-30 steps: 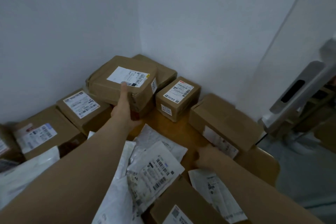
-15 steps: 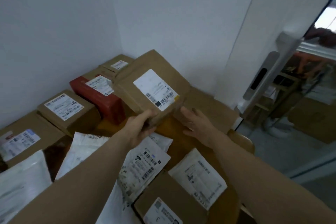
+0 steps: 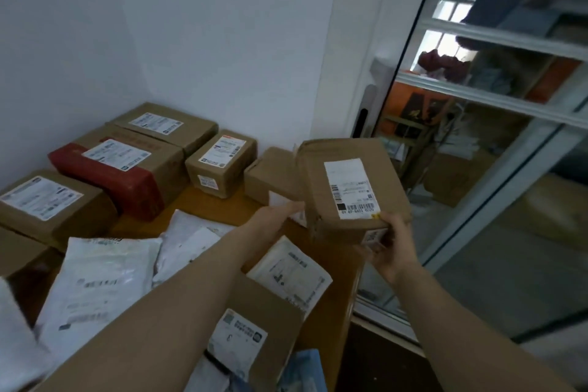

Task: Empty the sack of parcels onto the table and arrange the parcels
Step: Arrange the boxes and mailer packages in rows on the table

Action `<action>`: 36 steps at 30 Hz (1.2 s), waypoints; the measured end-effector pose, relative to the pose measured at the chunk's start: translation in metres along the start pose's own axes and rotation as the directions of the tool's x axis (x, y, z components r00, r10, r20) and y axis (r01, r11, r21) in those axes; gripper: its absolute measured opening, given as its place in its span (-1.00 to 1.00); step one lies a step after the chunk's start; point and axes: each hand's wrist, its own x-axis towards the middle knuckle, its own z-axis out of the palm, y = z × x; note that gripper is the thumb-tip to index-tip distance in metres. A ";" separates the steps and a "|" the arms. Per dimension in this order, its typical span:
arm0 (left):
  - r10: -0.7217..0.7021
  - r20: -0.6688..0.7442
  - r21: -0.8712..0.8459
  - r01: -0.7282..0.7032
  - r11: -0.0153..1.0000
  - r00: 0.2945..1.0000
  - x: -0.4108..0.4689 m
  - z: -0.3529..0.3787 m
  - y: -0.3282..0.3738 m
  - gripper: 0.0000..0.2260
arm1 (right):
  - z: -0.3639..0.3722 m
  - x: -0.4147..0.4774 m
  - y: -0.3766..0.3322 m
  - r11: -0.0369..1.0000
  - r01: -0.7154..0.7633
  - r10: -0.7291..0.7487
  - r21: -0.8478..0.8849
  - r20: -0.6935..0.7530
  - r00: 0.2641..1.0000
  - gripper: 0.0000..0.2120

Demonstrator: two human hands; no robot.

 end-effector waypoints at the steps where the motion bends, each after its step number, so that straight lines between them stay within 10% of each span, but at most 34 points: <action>1: 0.027 -0.011 0.085 -0.026 0.996 1.000 0.002 0.007 -0.003 -0.50 | -0.013 -0.005 0.000 1.000 -0.002 0.003 0.019 -0.042 0.999 -0.47; 9: 0.096 -0.001 0.729 -0.065 0.681 0.995 0.011 0.032 -0.027 -0.85 | -0.052 0.007 0.021 0.996 -0.086 0.092 0.032 -0.242 0.966 -0.62; 11: 0.059 -0.007 0.781 -0.032 0.624 0.998 0.016 0.028 -0.031 -0.59 | -0.048 0.015 0.029 0.989 -0.146 0.150 0.033 -0.243 0.958 -0.78; 15: 0.009 -0.028 0.804 0.017 0.594 1.000 0.025 0.025 -0.036 -0.42 | -0.046 0.031 0.049 0.969 -0.246 0.233 -0.021 -0.257 0.938 -0.38; 18: 0.004 -0.025 0.817 0.018 0.576 1.000 0.033 0.026 -0.035 -0.42 | -0.042 0.034 0.051 0.956 -0.278 0.244 -0.097 -0.266 0.933 -0.48; 22: 0.006 -0.028 0.840 0.020 0.542 1.000 0.044 0.026 -0.031 -0.46 | -0.039 0.046 0.046 0.925 -0.185 0.024 -0.331 -0.435 0.900 -0.14; 25: 0.051 -0.069 0.847 0.032 0.530 0.996 0.052 0.022 -0.019 -0.58 | -0.034 0.049 0.028 0.675 -0.087 -0.347 -0.733 -0.420 0.839 -0.36; 28: 0.118 -0.113 0.854 0.036 0.519 0.987 0.062 0.010 -0.006 -0.65 | -0.005 0.058 0.010 0.161 0.236 -0.572 -0.958 0.104 0.813 -0.58; 31: 0.164 -0.156 0.844 0.045 0.534 0.974 0.083 -0.005 -0.002 -0.69 | 0.046 0.086 0.004 -0.161 0.455 -0.330 -0.876 0.482 0.811 -0.59; 36: 0.156 -0.253 0.766 0.100 0.635 0.955 0.117 -0.020 0.002 -0.55 | 0.110 0.130 0.004 -0.405 0.449 0.127 -0.796 0.438 0.890 0.17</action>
